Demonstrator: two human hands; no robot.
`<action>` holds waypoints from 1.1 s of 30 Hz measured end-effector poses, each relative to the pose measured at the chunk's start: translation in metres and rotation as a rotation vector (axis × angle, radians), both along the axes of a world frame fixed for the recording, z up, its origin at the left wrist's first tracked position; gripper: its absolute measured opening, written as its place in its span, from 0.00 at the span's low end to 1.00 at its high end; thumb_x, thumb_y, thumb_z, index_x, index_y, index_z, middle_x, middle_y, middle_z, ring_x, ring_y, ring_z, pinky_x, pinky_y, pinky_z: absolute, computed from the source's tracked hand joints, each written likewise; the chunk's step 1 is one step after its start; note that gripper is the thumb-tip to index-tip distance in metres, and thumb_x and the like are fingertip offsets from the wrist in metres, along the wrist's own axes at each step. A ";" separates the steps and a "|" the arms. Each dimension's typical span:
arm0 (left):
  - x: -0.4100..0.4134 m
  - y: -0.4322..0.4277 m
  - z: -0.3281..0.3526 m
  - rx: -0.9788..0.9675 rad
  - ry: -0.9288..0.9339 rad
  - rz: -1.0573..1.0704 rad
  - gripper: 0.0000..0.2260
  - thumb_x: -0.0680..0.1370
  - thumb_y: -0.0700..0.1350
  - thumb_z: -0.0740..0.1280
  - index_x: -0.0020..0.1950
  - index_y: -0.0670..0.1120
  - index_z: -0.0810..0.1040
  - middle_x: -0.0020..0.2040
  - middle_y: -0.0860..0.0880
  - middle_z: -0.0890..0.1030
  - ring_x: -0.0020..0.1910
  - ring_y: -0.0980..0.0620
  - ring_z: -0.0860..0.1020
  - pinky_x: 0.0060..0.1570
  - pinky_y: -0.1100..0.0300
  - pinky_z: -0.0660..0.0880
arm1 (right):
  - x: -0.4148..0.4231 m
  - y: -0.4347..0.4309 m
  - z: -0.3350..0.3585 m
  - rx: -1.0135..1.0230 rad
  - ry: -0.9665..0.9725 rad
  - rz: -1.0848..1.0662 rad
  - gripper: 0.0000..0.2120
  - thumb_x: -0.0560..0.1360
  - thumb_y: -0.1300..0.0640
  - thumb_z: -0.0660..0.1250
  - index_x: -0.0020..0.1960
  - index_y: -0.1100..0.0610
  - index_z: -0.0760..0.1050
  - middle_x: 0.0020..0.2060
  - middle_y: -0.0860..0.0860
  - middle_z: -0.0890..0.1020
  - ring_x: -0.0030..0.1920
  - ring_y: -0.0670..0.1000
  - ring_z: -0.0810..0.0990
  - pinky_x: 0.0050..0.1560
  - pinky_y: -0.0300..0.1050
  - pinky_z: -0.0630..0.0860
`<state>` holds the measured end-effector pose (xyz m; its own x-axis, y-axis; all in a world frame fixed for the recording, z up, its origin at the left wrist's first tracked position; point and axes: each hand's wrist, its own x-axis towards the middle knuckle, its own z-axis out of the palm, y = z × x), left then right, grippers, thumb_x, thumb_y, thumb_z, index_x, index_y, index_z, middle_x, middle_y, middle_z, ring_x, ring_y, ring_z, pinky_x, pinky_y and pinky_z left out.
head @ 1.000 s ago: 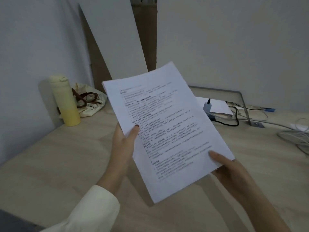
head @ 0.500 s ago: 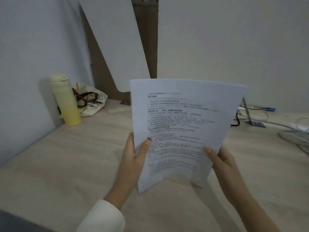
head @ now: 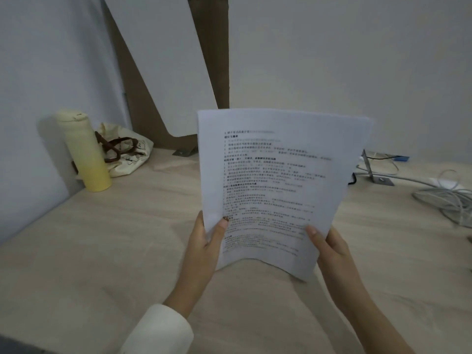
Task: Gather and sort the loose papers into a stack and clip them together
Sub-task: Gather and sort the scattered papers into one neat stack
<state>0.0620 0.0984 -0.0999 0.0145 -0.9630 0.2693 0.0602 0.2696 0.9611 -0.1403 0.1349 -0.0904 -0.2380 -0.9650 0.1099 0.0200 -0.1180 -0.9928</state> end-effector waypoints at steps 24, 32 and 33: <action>-0.086 -0.058 -0.017 0.579 -0.070 -0.319 0.15 0.81 0.43 0.57 0.64 0.39 0.74 0.60 0.39 0.79 0.59 0.39 0.78 0.62 0.42 0.72 | -0.101 0.052 -0.032 0.534 -0.157 -0.046 0.13 0.76 0.65 0.62 0.59 0.58 0.76 0.50 0.58 0.85 0.49 0.61 0.84 0.50 0.56 0.80; -0.121 -0.074 -0.036 0.485 -0.266 -0.175 0.10 0.80 0.42 0.58 0.49 0.46 0.78 0.47 0.45 0.82 0.45 0.44 0.81 0.49 0.50 0.76 | -0.140 0.047 -0.032 0.484 0.172 -0.279 0.11 0.78 0.59 0.60 0.60 0.55 0.73 0.46 0.52 0.82 0.41 0.49 0.82 0.37 0.37 0.77; -0.125 -0.075 -0.038 0.474 -0.300 -0.164 0.10 0.80 0.43 0.58 0.52 0.44 0.78 0.49 0.43 0.82 0.47 0.43 0.81 0.51 0.47 0.77 | -0.153 0.044 -0.034 0.449 0.308 -0.395 0.13 0.78 0.58 0.60 0.62 0.56 0.72 0.48 0.52 0.80 0.44 0.48 0.80 0.40 0.36 0.76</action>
<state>-0.0629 0.0234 -0.1382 -0.1554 -0.9626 -0.2220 -0.2287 -0.1836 0.9560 -0.2930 0.1791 -0.1245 -0.6049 -0.7795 -0.1625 -0.2318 0.3677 -0.9006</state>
